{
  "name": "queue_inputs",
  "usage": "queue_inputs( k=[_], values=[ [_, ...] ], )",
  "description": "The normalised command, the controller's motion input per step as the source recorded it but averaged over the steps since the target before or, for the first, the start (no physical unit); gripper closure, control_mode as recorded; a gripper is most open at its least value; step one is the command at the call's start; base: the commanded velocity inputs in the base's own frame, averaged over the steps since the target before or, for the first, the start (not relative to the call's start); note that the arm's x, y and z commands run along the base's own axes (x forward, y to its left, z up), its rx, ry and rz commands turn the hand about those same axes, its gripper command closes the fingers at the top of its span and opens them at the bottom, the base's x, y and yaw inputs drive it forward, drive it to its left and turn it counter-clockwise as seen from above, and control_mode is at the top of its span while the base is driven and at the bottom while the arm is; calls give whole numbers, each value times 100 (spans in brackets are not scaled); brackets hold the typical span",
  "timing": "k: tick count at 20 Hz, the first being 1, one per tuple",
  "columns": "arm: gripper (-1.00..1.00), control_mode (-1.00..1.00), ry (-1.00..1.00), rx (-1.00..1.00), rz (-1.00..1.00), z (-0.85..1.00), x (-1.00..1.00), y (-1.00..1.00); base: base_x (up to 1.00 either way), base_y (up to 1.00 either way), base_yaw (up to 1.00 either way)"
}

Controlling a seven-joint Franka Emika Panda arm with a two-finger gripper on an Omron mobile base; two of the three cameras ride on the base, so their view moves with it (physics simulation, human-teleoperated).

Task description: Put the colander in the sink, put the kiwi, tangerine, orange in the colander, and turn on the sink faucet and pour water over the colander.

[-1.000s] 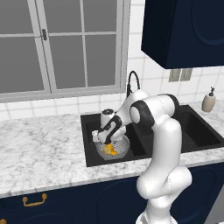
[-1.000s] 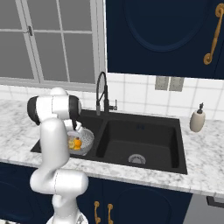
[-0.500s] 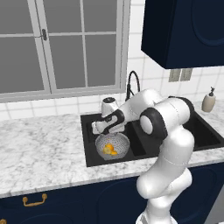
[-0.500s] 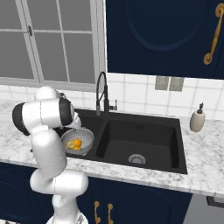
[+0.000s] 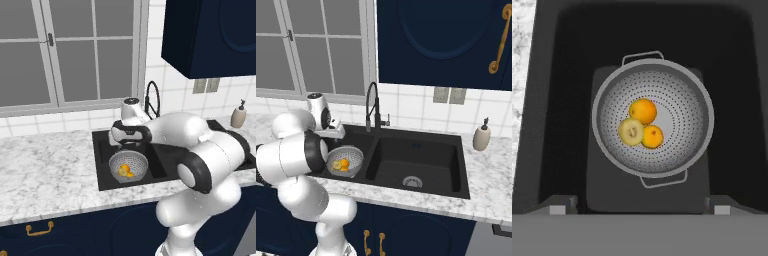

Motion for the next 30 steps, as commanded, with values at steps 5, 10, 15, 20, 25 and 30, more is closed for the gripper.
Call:
queue_inputs(
  k=[5, 10, 15, 20, 25, 30],
  values=[
    [-100, -100, 0, 2, 2, 88, -18, -32, 0, 0, 0],
    [-100, -100, 0, 5, 1, 77, 0, -41, 0, 0, 0],
    [-100, -100, 0, 6, 1, 48, 0, -68, 0, 0, 0],
    [-100, -100, -3, 2, 0, 27, 16, -69, 0, 0, 0],
    [-100, -100, -10, 0, 0, 7, 25, -38, 0, 0, 0],
    [-100, -100, -8, 0, 0, 0, 41, -20, 0, 0, 0]
  ],
)
